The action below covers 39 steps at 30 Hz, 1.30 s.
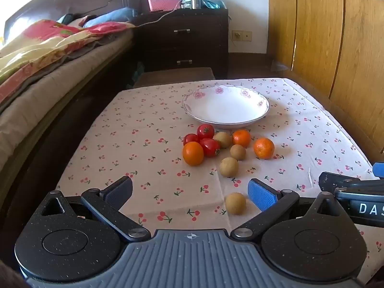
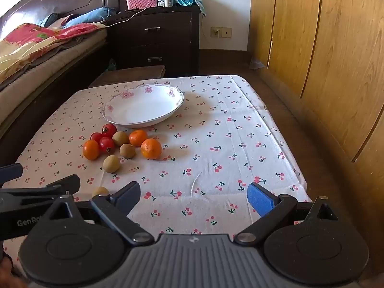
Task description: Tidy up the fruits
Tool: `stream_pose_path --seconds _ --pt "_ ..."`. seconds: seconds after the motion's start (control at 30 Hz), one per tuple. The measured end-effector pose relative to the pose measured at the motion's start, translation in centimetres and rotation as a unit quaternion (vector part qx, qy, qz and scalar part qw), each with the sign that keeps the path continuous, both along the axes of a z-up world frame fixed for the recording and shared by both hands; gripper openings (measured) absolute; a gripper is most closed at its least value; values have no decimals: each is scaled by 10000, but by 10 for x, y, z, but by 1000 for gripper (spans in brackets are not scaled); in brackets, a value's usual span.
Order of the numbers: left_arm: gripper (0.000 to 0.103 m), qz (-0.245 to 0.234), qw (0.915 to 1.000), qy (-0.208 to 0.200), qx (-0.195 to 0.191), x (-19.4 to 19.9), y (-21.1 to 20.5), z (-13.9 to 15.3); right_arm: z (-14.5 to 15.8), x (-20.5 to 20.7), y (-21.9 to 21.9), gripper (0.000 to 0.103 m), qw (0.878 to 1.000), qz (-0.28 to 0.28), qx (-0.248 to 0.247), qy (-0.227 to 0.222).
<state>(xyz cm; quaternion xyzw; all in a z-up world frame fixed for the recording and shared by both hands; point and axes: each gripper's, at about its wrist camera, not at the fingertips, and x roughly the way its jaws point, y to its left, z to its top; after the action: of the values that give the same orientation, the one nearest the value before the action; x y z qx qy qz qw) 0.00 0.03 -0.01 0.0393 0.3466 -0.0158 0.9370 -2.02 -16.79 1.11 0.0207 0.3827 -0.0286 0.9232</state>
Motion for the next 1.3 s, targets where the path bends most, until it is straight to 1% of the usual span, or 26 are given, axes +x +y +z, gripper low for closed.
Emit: stream_pose_path --seconds 0.17,0.27,0.33,0.63,1.3 --pt "103 6 10000 10 -34 -2 3 -1 -1 1 0 96 10000 16 31 16" --pt "103 6 10000 76 29 -3 0 -2 -2 1 0 96 10000 37 38 28" --pt "103 24 9999 102 49 0 -2 -4 -8 5 2 96 10000 14 -4 48" --pt "103 43 9999 122 68 2 -2 -5 -4 2 1 96 10000 26 34 78" --pt "103 30 9998 121 129 1 -1 -6 -6 3 0 96 9999 25 78 126"
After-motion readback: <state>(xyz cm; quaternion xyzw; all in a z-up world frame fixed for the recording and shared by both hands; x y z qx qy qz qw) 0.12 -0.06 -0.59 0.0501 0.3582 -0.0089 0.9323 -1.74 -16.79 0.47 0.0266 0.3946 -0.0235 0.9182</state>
